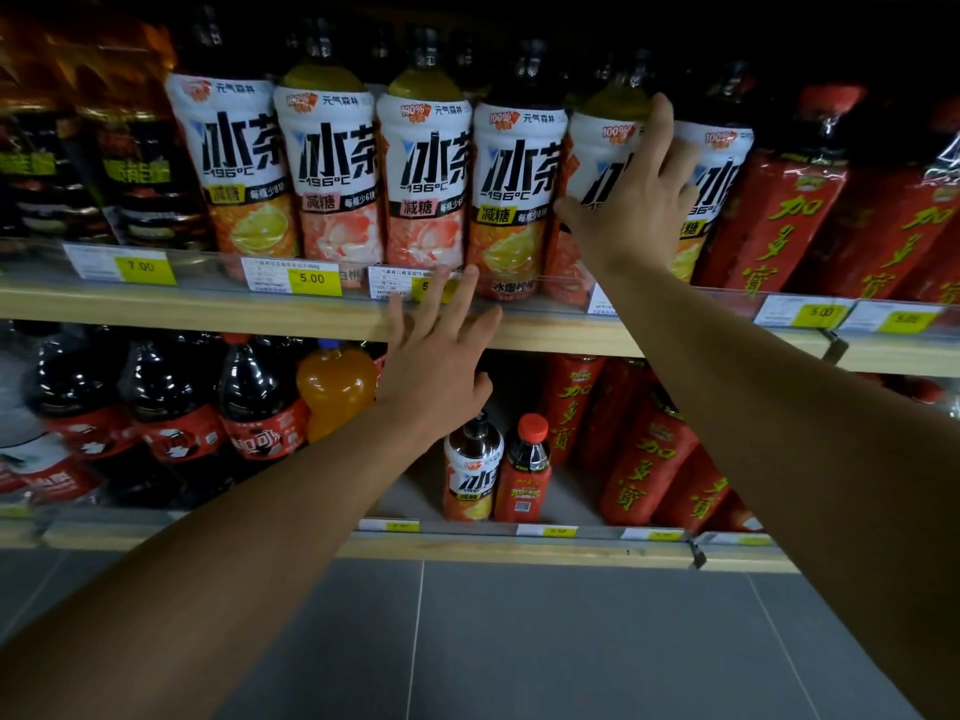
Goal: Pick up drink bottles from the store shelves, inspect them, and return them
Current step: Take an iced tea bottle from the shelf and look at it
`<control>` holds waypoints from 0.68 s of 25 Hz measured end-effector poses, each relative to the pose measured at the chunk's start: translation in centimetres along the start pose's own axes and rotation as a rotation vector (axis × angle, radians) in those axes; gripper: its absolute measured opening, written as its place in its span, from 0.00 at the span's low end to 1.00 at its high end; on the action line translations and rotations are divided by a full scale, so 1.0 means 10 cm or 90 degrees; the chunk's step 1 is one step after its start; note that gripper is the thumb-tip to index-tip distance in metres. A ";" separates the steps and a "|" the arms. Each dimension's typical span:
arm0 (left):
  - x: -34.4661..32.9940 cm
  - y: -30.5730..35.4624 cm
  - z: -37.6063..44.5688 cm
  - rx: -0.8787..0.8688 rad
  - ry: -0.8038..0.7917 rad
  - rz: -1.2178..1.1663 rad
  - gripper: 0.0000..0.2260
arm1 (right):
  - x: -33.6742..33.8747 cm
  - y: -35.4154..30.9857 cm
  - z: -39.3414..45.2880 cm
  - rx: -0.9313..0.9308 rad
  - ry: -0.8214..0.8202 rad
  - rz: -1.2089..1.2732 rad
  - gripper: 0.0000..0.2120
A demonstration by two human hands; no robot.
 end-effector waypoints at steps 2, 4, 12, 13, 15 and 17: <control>0.03 -0.03 -0.01 -0.006 -0.005 -0.013 0.33 | 0.01 0.06 -0.06 0.029 -0.025 0.007 0.51; 0.03 -0.04 -0.04 -0.008 -0.002 -0.010 0.34 | 0.06 0.12 -0.14 0.054 -0.048 0.038 0.50; 0.02 -0.06 -0.27 0.027 0.026 -0.008 0.35 | 0.21 0.41 -0.79 0.063 -0.191 0.015 0.38; 0.01 -0.10 -0.33 0.033 0.040 -0.005 0.35 | 0.21 0.46 -0.92 0.077 -0.172 0.020 0.34; -0.01 -0.21 -0.45 0.051 0.067 0.001 0.35 | 0.18 0.55 -1.20 0.107 -0.154 0.031 0.26; -0.03 -0.35 -0.54 0.078 0.082 0.000 0.36 | 0.07 0.64 -1.47 0.129 -0.198 0.025 0.23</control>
Point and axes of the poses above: each hand's wrist, its own z-axis towards the middle knuckle, its own x-axis out of the back of the hand, y = z × x, the point moved 2 cm from there along z, towards the middle knuckle, and after that the axes turned 8 degrees about -x, right-handed, at the moved point
